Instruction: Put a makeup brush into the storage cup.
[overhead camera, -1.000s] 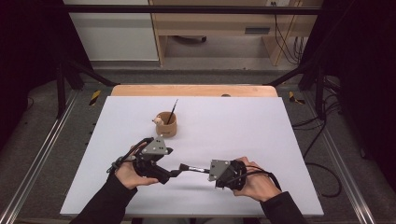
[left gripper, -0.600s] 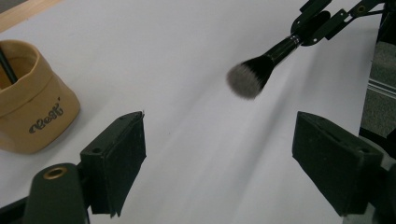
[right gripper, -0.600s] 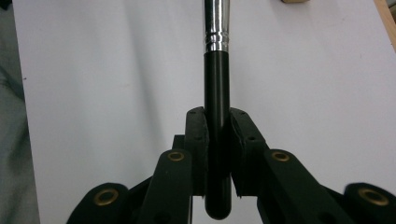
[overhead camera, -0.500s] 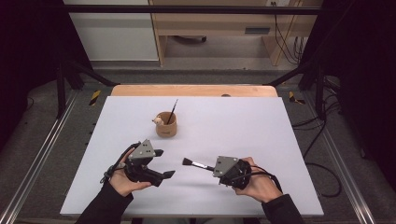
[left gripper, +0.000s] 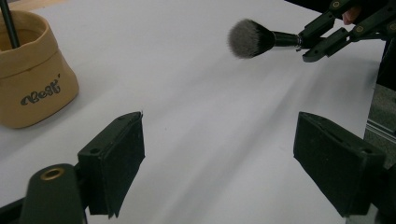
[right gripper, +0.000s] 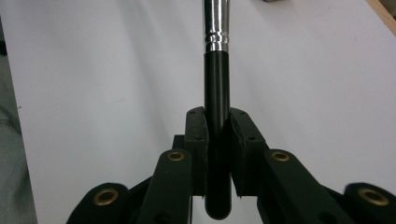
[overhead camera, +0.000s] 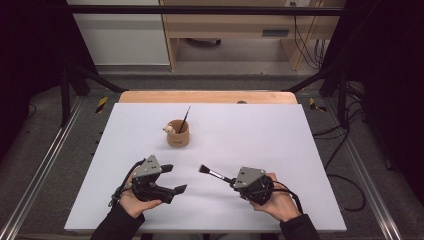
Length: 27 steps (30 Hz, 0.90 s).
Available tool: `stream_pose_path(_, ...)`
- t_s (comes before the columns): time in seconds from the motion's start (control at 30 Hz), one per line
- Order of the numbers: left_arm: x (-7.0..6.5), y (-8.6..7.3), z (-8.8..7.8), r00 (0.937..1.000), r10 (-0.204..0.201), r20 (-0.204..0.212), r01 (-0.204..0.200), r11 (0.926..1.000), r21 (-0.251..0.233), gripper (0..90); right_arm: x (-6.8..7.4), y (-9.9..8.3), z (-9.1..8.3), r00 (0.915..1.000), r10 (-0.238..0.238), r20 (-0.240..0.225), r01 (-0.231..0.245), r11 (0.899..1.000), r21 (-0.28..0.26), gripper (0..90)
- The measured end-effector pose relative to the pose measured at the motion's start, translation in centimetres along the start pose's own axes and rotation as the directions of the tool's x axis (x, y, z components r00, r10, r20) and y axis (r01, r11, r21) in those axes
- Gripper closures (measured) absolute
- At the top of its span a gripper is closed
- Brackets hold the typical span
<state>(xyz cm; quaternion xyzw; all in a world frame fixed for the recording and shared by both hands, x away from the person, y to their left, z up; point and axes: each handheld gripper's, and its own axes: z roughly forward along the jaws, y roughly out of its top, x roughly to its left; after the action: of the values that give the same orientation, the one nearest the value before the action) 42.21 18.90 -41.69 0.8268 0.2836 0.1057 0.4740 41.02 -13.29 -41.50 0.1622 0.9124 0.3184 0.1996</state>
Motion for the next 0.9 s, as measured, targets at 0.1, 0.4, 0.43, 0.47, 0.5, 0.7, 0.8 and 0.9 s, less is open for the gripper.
stream_pose_path(0.1,-0.1,-0.1,0.0,0.9999,-0.015,-0.004,0.015,0.9996,-0.022,15.8,0.2,-0.1,0.1,0.9997,0.026,0.001,-0.026,0.999,-0.026,79.4)
stream_pose_path(0.4,-0.9,-0.4,0.3,0.9984,-0.054,-0.015,0.053,0.9956,-0.078,15.2,0.8,-0.7,0.6,0.9932,0.116,-0.005,-0.116,0.988,-0.099,79.4)
stream_pose_path(0.43,-0.9,-0.4,0.4,0.9982,-0.059,-0.014,0.057,0.9949,-0.083,15.2,0.8,-0.8,0.7,0.9928,0.120,-0.003,-0.119,0.987,-0.108,79.4)
stream_pose_path(0.47,-1.0,-0.4,0.4,0.9979,-0.064,-0.013,0.063,0.9944,-0.085,15.2,0.8,-0.9,0.6,0.9919,0.127,-0.002,-0.126,0.986,-0.111,79.4)
stream_pose_path(0.5,-1.1,-0.4,0.4,0.9976,-0.068,-0.012,0.066,0.9939,-0.089,15.2,0.9,-1.0,0.6,0.9901,0.141,-0.004,-0.140,0.983,-0.119,79.4)
stream_pose_path(0.7,-1.4,-0.3,0.8,0.9958,-0.092,-0.005,0.090,0.9888,-0.118,15.2,1.1,-1.3,0.6,0.9826,0.186,-0.009,-0.184,0.968,-0.169,79.4)
stream_pose_path(0.8,-1.6,-0.3,1.0,0.9954,-0.096,-0.002,0.095,0.9873,-0.127,15.2,1.2,-1.4,0.7,0.9805,0.196,-0.009,-0.195,0.965,-0.178,79.4)
stream_pose_path(0.9,-1.8,-0.1,1.1,0.9942,-0.107,0.008,0.107,0.9842,-0.141,15.2,1.3,-1.4,0.7,0.9790,0.203,-0.011,-0.202,0.961,-0.191,79.4)
